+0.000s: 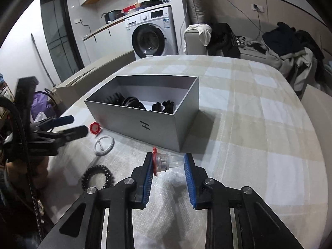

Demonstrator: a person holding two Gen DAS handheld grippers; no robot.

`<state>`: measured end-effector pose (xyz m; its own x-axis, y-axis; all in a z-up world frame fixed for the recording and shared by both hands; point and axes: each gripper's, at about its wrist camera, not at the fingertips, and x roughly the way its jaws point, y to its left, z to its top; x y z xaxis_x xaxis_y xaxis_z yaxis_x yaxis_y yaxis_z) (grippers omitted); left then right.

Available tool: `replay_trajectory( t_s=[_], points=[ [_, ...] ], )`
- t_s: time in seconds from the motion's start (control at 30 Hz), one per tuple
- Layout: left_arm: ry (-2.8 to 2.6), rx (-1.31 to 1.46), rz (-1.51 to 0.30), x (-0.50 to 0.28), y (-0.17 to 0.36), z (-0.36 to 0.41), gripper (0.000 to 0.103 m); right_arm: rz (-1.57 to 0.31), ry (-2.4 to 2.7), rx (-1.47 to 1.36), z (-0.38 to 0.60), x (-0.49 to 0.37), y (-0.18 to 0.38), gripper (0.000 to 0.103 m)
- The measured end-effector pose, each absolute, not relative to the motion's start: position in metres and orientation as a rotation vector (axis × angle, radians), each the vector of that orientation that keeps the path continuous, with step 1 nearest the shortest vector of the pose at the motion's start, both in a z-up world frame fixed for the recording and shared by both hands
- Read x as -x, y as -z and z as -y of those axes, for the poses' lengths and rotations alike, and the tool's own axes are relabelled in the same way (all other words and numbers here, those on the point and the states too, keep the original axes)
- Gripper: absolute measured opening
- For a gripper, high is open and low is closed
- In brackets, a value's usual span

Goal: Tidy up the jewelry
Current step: 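Grasp the clear plastic clip with red tab with the right tool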

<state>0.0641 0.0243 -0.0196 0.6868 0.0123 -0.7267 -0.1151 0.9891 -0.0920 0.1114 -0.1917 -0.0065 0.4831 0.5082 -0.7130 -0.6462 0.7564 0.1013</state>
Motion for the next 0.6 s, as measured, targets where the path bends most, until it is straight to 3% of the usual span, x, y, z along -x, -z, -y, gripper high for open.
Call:
replay_trajectory(
  t_s=[0.2, 0.23, 0.27, 0.4, 0.47, 0.53, 0.6],
  points=[
    [-0.112, 0.176, -0.855, -0.071, 0.025, -0.030, 0.101, -0.780, -0.708, 0.162, 0.194, -0.111, 0.002, 0.028],
    [-0.113, 0.180, -0.857, -0.071, 0.025, -0.031, 0.097, -0.777, -0.709, 0.164, 0.194, -0.111, 0.001, 0.028],
    [-0.111, 0.193, -0.863, -0.071, 0.026, -0.033, 0.087, -0.775, -0.708, 0.165, 0.195, -0.111, 0.002, 0.028],
    [-0.093, 0.170, -0.860, -0.068, 0.027, -0.027, 0.065, -0.781, -0.717, 0.162, 0.194, -0.112, 0.004, 0.028],
    [-0.069, 0.157, -0.853, -0.067, 0.025, -0.022, 0.036, -0.779, -0.719, 0.160, 0.195, -0.112, 0.003, 0.028],
    [-0.060, 0.140, -0.848, -0.065, 0.025, -0.018, 0.023, -0.781, -0.717, 0.151, 0.197, -0.114, 0.002, 0.028],
    [-0.025, 0.143, -0.845, -0.059, 0.025, -0.017, 0.023, -0.779, -0.720, 0.141, 0.198, -0.114, 0.001, 0.028]
  ],
)
